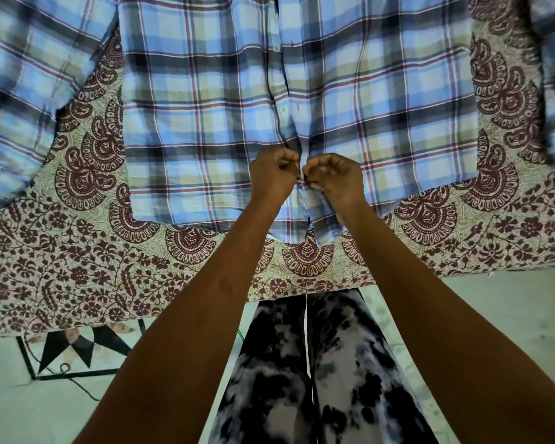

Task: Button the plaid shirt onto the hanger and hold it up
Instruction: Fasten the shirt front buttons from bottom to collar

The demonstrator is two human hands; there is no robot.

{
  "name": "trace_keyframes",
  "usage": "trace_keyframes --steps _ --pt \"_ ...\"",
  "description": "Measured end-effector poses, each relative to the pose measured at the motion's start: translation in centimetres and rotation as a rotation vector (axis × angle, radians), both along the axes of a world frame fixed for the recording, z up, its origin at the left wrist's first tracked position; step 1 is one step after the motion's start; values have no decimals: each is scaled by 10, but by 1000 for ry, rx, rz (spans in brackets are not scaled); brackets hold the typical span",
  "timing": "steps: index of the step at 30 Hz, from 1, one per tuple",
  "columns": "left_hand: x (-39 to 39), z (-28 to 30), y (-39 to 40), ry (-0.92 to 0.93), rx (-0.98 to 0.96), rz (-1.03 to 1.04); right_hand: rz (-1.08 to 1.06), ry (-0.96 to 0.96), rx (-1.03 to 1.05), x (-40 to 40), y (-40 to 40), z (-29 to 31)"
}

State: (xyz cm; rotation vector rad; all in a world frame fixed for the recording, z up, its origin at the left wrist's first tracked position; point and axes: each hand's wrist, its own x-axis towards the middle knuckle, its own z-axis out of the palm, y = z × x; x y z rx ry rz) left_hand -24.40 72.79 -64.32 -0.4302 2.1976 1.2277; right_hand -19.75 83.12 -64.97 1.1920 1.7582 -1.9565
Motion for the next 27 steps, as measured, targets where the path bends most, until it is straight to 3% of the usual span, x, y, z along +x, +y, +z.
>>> trace_keyframes --steps 5,10,16,20,23,27 --pt "3 8 4 -141 66 113 117 82 332 5 -16 -1" --pt "8 1 6 -133 82 282 129 139 536 10 -27 2" --pt "9 -8 5 -138 77 294 17 92 504 8 -34 1" --pt "7 -5 0 -58 74 139 -26 -77 261 -5 -21 -10" --pt "10 -3 2 134 -88 -15 -18 -83 190 -8 -15 -9" --pt "20 -1 10 215 -271 0 25 -51 194 -4 -13 -11"
